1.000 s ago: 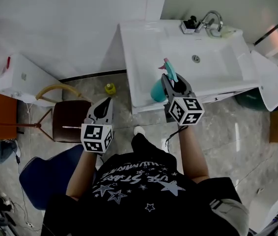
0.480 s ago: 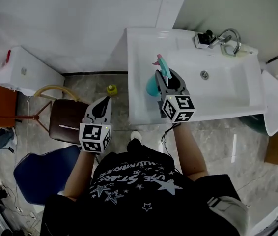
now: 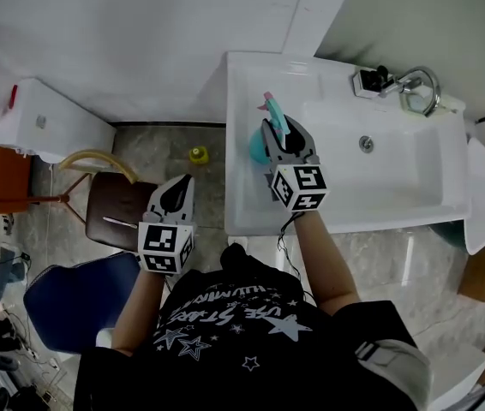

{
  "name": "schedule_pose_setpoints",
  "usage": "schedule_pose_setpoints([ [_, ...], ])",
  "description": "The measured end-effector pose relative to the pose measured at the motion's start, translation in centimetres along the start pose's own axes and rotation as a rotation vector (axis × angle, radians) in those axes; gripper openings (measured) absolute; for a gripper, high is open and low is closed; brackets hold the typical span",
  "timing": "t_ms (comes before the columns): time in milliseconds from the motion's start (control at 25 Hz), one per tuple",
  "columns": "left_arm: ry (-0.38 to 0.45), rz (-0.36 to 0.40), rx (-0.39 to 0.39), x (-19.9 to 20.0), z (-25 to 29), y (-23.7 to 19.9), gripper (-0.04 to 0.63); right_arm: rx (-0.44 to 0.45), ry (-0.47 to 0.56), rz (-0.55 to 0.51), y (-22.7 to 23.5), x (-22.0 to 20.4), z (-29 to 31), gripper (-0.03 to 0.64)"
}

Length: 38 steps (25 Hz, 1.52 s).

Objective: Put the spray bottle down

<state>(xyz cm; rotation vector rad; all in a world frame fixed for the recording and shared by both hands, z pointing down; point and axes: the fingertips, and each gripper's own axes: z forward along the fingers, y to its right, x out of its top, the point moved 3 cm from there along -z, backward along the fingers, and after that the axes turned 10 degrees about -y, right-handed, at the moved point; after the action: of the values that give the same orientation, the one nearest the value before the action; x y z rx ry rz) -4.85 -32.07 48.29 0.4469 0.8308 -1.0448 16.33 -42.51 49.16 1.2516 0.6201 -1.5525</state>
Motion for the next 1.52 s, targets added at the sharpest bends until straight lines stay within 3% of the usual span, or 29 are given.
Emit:
schedule_pose_setpoints([
  [600, -0.023, -0.011, -0.002, -0.5, 1.0, -0.4, 0.015, -0.016, 0.075, -0.026, -0.7, -0.1, 1.4, 0.156],
  [840, -0.027, -0.004, -0.016, -0.7, 1.1, -0.1, 0.015, -0.005, 0.061, -0.143, -2.3, -1.0, 0.6, 0.158],
  [1160, -0.021, 0.007, -0.027, -0.8, 0.4, 0.7, 0.015, 0.004, 0.026, -0.115, -2.2, -1.1, 0.4, 0.166],
  [1520, 0.028, 0.011, -0.005, -1.3, -2.3, 0.2, 0.015, -0.036, -0.011, -0.17, -2.5, -1.7, -1.7, 0.267],
])
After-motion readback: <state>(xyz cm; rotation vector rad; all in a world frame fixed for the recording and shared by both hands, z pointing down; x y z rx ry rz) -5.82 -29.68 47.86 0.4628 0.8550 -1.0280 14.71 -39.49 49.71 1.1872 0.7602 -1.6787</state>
